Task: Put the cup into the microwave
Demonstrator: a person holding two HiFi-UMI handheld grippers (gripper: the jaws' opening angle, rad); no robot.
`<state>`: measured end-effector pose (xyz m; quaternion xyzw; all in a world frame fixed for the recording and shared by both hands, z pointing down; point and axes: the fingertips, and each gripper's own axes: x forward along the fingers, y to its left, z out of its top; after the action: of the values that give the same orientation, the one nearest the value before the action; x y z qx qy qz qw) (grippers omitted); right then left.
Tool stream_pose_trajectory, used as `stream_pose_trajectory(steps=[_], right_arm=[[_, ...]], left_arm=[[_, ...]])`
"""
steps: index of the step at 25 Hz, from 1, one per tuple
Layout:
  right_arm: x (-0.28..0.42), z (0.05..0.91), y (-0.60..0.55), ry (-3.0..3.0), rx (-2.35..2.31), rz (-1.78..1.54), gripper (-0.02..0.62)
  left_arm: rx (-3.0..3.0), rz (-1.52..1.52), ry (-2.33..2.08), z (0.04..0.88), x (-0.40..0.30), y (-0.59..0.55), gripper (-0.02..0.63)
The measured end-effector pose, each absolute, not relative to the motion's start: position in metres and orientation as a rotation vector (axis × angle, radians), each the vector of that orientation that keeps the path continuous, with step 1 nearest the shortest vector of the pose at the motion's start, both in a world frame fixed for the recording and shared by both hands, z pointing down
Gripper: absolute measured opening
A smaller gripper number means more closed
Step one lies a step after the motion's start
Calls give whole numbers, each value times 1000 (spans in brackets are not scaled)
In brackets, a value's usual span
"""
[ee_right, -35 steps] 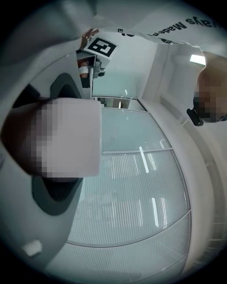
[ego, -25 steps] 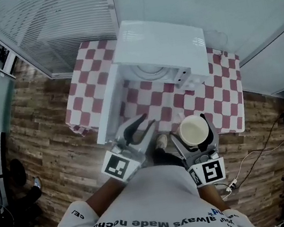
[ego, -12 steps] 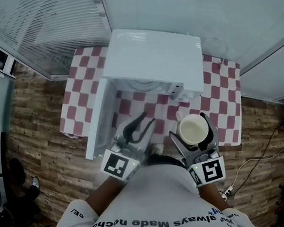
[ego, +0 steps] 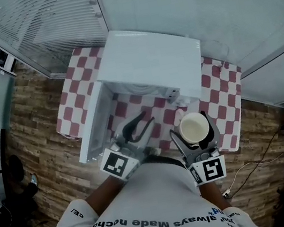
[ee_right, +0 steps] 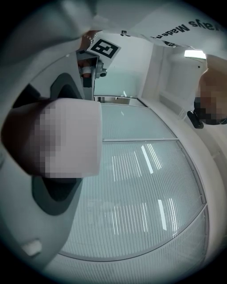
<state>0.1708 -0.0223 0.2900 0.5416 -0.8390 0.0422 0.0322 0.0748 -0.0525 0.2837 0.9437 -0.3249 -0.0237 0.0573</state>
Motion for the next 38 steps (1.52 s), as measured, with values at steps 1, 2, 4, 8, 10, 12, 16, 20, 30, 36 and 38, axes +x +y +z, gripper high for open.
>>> stream_pose_trajectory(steps=[1,2,4,8,10,12,16,20,30,36,38], right_arm=[[172,291,-24,-2585,1664,132,468],[172,292,-25,-2587,1660,134,468],[172,293,-28,-2588,1650,138,468],[167,293,-35,-2592,1640,146,468],[163,292,-40,-2591,1638,144,468],[158,294,-46,-2586,1638,146,468],[145,294,-57,-2573,1649,165,468],[126,289,-68,-2576,1664,167,468],[94,294,-80,-2578,1682,159,468],[88,323,-78,-2563,1651,188,468],[85,335,-77,-2562,1640,199,468]], left_arm=[[2866,-65,-987,285,76,-54,110],[2867,-57,-989,285,76,-55,112],[2857,-51,-994,286,76,-57,110],[2832,-36,-1000,288,72,-65,107],[2830,-46,-1001,287,69,-72,107],[2840,-52,-993,288,65,-78,106],[2825,-57,-971,286,55,-90,106],[2844,-44,-928,285,41,-96,106],[2817,-66,-906,291,15,-110,106],[2794,-53,-913,314,11,-109,106],[2783,-45,-919,324,8,-108,106]])
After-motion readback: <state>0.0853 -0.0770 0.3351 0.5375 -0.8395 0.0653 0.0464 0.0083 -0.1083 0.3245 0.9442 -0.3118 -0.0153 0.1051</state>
